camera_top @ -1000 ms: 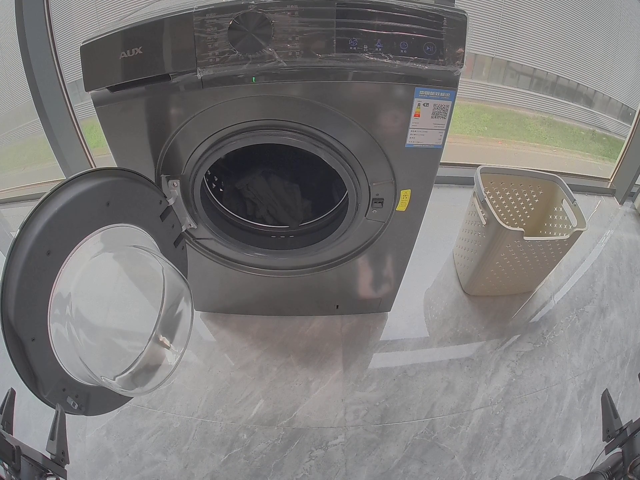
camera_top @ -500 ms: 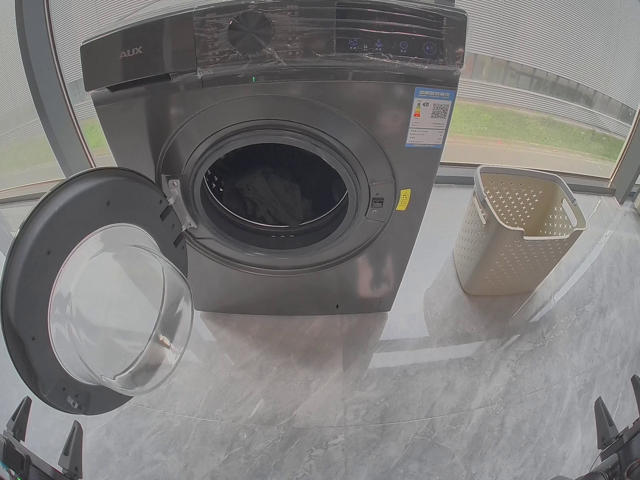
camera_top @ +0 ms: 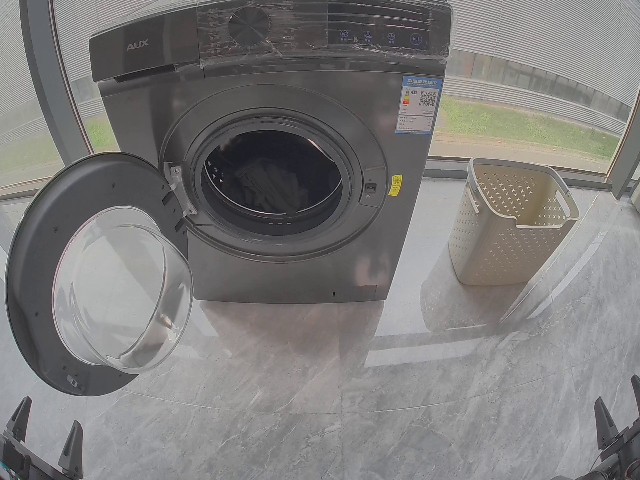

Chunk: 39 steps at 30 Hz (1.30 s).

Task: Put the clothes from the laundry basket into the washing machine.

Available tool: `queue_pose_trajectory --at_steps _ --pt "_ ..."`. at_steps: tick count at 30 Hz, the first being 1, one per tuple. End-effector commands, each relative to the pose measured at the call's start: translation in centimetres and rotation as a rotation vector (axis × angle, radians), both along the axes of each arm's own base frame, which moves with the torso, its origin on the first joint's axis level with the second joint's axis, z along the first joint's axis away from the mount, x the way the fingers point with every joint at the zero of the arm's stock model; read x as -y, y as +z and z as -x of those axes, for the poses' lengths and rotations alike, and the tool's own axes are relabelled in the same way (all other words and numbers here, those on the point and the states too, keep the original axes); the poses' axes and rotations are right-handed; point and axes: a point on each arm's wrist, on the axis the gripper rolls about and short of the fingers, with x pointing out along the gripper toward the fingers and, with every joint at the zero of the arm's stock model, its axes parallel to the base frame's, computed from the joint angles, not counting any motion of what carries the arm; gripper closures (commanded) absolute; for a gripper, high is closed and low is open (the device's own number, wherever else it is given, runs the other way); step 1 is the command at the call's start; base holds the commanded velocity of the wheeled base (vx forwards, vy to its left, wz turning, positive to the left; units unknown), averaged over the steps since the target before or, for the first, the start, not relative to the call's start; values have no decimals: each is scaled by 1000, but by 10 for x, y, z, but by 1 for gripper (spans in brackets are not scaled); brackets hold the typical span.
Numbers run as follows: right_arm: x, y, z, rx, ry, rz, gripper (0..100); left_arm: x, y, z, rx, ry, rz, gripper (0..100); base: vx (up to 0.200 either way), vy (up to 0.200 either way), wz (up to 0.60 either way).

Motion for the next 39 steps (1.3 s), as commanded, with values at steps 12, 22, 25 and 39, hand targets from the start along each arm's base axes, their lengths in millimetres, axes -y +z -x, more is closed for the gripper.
queue_pose_trajectory --at_steps 12,22,25,39 --pt "0 -5 0 -5 0 0 0 0 -5 0 -4 1 1 0 0 200 0" --pt "0 -5 0 -5 0 0 0 0 -5 0 -4 -1 0 0 0 200 0" --pt "0 -5 0 -5 0 0 0 0 -4 0 -3 -10 -11 0 0 0 0" --pt "0 -5 0 -5 0 0 0 0 -5 0 -5 -1 -13 0 0 0 0"
